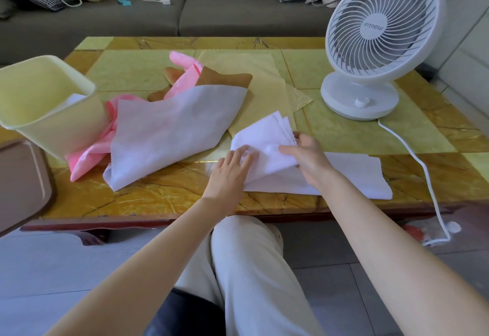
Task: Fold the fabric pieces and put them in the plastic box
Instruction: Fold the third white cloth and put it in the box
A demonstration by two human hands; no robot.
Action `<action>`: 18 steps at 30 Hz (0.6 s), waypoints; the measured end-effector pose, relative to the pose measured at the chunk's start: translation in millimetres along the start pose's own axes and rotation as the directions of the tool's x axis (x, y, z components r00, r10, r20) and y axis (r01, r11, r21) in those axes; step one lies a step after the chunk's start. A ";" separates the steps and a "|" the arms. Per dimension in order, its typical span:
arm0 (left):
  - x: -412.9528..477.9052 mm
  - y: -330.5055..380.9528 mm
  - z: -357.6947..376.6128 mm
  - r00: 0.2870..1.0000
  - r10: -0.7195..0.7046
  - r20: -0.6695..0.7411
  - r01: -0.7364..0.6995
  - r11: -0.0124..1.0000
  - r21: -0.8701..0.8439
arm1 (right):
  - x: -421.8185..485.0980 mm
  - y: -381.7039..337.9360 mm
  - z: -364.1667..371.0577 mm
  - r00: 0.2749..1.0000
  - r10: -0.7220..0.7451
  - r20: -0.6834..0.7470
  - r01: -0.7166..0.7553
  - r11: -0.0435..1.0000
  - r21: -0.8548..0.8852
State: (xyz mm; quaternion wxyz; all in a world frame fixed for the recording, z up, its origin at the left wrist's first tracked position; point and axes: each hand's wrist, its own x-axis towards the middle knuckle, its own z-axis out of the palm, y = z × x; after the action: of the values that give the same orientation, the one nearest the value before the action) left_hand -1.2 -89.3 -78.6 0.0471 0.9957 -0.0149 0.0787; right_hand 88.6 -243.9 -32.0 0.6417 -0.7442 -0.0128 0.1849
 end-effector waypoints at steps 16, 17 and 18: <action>8.0 -4.7 8.2 0.979 0.122 0.160 -0.113 0.992 -0.062 | 0.1 62.3 -11.8 0.964 0.036 -0.265 -0.168 0.851 -0.498; 7.4 -5.5 8.6 0.979 0.119 0.165 -0.109 0.992 -0.067 | 1.3 62.9 -12.0 0.964 0.025 -0.265 -0.165 0.838 -0.521; 6.1 -6.0 8.6 0.977 0.115 0.178 -0.101 0.991 -0.085 | 2.0 63.4 -12.2 0.964 0.012 -0.266 -0.157 0.832 -0.531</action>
State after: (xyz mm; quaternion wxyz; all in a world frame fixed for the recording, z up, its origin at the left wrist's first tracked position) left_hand 6.4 -84.3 -86.6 0.0789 0.9939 -0.0760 -0.0111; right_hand 80.2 -266.1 -92.1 0.3894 -0.9136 0.0494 0.1063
